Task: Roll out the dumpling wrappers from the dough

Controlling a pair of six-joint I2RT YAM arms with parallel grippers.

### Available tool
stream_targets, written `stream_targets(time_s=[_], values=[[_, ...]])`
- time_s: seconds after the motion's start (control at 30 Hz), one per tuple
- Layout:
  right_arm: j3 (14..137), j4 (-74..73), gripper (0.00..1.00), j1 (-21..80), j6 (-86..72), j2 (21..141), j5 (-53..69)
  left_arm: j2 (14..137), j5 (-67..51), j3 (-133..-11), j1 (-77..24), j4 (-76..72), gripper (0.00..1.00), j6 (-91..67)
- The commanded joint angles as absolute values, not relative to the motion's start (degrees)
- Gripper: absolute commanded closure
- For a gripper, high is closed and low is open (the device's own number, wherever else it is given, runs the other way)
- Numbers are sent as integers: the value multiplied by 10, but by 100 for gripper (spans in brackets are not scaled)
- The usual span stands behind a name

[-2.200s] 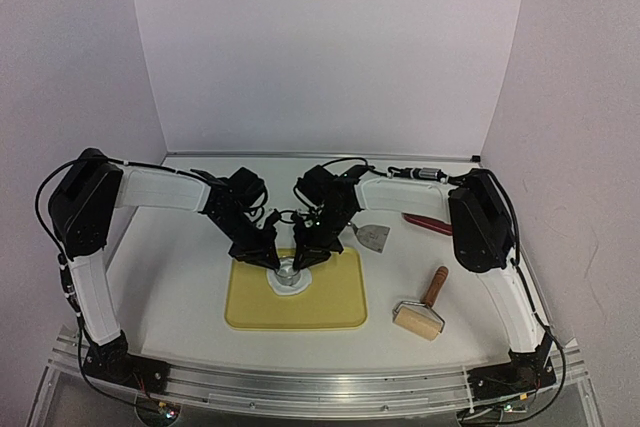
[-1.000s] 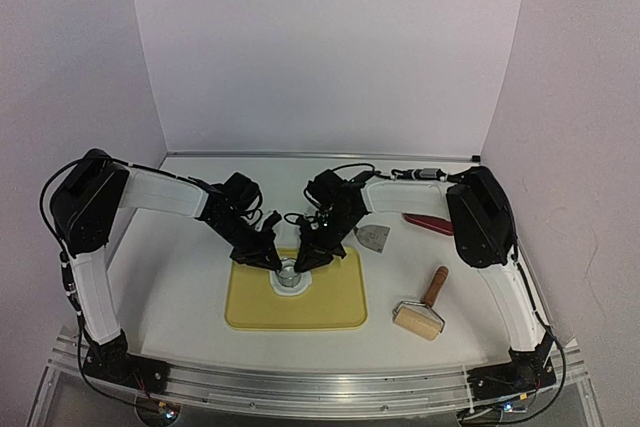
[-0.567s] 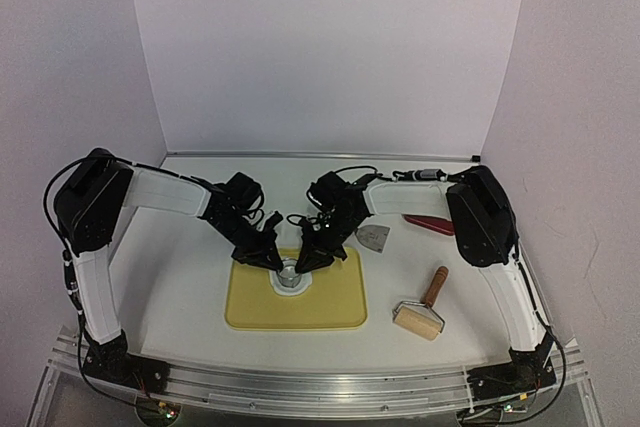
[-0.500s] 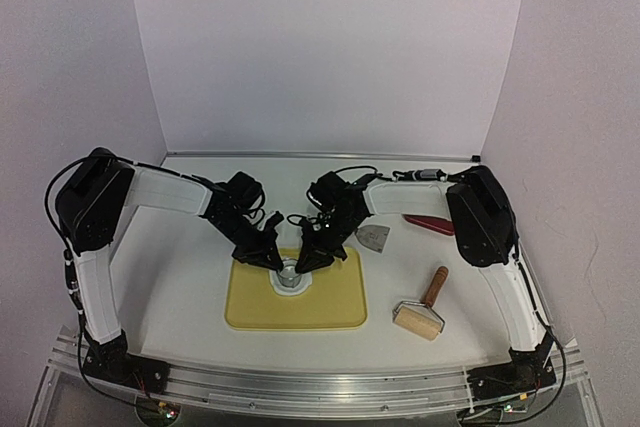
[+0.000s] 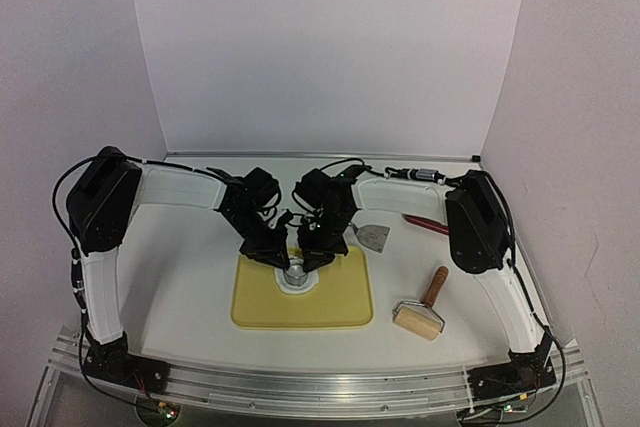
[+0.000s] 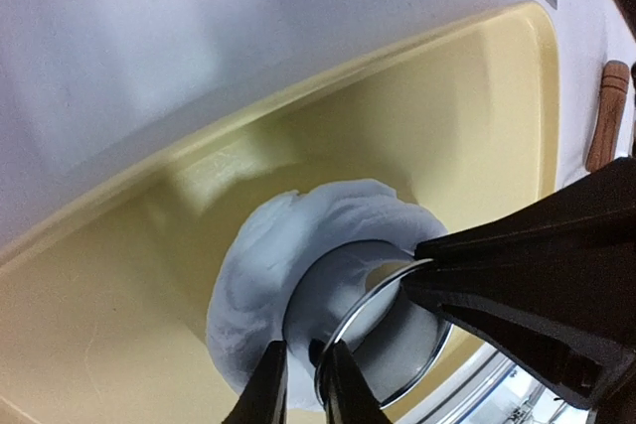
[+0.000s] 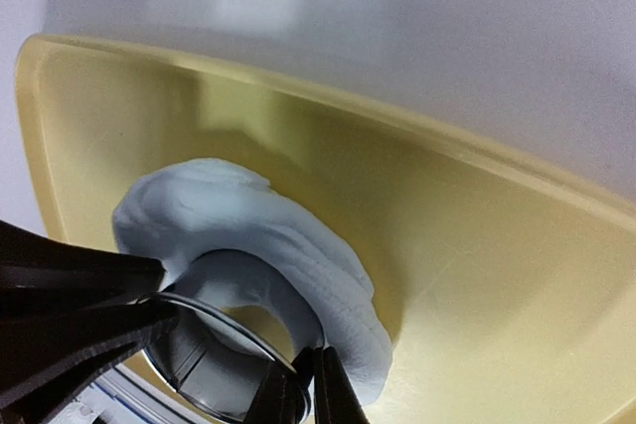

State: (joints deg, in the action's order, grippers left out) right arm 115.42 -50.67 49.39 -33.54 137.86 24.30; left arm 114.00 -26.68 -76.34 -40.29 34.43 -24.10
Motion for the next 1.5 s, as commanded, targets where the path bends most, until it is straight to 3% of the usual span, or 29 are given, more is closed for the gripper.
stream_targets(time_s=[0.0,0.3,0.43,0.77,1.27,1.47], values=[[1142,-629,100,485,-325,1425,70,1148,-220,-806,-424,388,79,-237],[1148,-640,100,485,-329,1396,63,1047,-197,-802,-423,406,39,-269],[1151,-639,100,485,-324,1394,63,1003,-200,-766,-420,387,31,-288],[1164,-636,100,486,-308,1398,66,1052,-295,-718,-376,300,56,-335],[1176,-637,100,500,-300,1410,41,1166,-363,-764,-375,241,62,-333],[1184,-645,100,509,-294,1423,23,1199,-384,-776,-375,233,75,-331]])
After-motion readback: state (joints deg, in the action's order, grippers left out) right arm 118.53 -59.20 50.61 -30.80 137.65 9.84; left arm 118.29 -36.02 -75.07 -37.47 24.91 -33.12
